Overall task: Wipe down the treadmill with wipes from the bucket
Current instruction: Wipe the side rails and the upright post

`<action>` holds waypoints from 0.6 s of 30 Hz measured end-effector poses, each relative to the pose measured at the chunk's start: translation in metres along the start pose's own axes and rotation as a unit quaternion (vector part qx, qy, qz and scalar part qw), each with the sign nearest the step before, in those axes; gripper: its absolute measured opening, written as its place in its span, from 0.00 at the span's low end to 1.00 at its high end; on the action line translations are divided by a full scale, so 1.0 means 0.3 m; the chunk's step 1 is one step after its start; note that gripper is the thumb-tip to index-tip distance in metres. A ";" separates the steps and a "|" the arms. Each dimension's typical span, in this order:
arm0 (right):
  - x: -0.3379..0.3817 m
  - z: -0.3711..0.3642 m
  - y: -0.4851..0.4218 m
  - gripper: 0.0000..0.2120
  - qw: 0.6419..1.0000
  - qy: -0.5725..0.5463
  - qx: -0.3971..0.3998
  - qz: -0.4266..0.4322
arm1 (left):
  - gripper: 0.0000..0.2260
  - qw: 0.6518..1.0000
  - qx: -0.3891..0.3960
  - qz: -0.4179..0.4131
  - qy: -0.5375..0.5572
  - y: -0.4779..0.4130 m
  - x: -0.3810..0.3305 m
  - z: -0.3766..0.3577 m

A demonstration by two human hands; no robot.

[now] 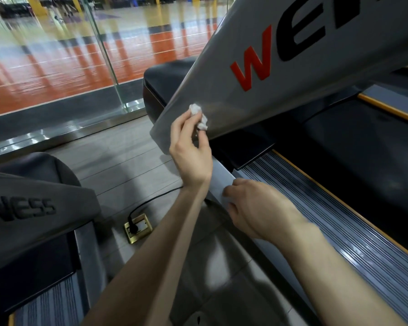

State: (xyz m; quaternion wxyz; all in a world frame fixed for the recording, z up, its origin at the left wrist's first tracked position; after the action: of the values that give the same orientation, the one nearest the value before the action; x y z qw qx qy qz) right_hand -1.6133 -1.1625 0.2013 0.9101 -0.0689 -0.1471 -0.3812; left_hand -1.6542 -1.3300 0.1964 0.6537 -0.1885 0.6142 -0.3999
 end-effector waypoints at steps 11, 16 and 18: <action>-0.043 0.027 0.073 0.10 0.993 0.039 -0.065 0.088 | 0.17 0.996 0.081 0.040 0.015 -0.036 0.127 -0.011; 0.139 0.162 -0.027 0.08 0.916 0.166 -0.172 0.321 | 0.14 0.991 0.104 0.077 0.046 -0.040 0.143 -0.012; 0.194 0.252 -0.105 0.19 0.881 0.272 -0.200 0.332 | 0.13 0.987 0.122 0.083 0.062 -0.036 0.141 -0.013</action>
State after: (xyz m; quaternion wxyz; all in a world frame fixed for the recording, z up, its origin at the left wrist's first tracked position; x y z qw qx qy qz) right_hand -1.6133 -1.2057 0.2919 0.9544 -0.1878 0.2172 -0.0821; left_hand -1.6643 -1.3674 0.1762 0.6636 -0.0306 0.6135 -0.4270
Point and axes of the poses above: each hand's wrist, its own y-axis away from the middle knuckle, its own z-axis out of the back of the hand, x = y × z, the point moved 3 cm from there along -y, towards the middle knuckle, and after that the axes turned 14 degrees about -y, right-handed, at the moved point
